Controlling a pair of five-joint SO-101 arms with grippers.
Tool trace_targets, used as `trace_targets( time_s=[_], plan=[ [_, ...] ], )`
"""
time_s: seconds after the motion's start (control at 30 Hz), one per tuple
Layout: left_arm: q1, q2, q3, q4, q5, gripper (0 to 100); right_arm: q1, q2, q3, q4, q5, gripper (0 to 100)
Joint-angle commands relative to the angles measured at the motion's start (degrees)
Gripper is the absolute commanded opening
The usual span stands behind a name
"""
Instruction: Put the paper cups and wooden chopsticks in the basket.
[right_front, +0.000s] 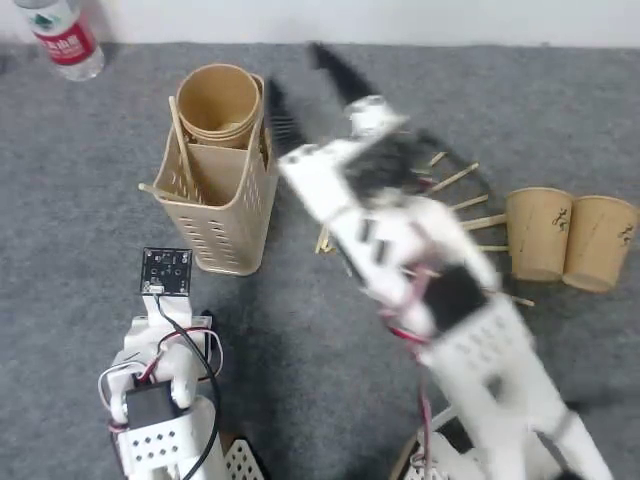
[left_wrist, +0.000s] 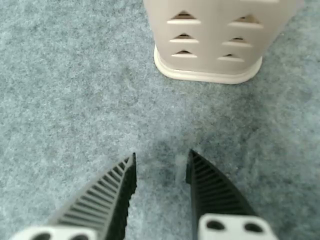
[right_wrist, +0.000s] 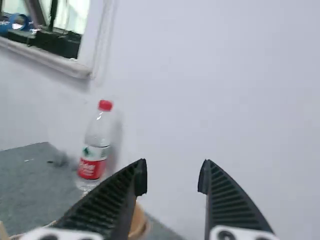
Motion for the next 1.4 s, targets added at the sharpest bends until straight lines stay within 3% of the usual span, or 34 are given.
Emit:
trace_targets(
  time_s=[0.0,0.23,0.43,0.83,0.97,1.07,1.2,1.37],
  plan=[
    [0.3,-0.5,-0.5,0.3,-0.9,16,5.2,-5.8,-11.3,16.4,0.5,16.9],
    [0.3,-0.5,-0.5,0.3,-0.8,16,17.5,-5.9,-30.0,42.1,0.6,16.9],
    [0.3,-0.5,-0.5,0.4,-0.7,16,28.9,-5.9,-38.9,56.2,0.7,16.9],
    [0.3,-0.5,-0.7,1.8,-0.9,16,42.6,-7.3,-54.9,82.3,-0.2,20.3],
    [0.3,-0.5,-0.7,1.8,-0.9,16,42.9,-12.2,-54.6,83.2,-6.4,28.2],
    [0.3,-0.5,-0.7,1.8,-0.9,16,42.7,-16.6,-49.3,82.9,-8.3,28.5],
    [0.3,-0.5,-0.7,1.8,-0.9,16,42.6,-21.6,-37.3,80.8,-9.7,28.5],
    [0.3,-0.5,-0.7,1.8,-0.9,16,42.8,-31.3,-18.9,70.2,-9.6,28.5]
  ],
)
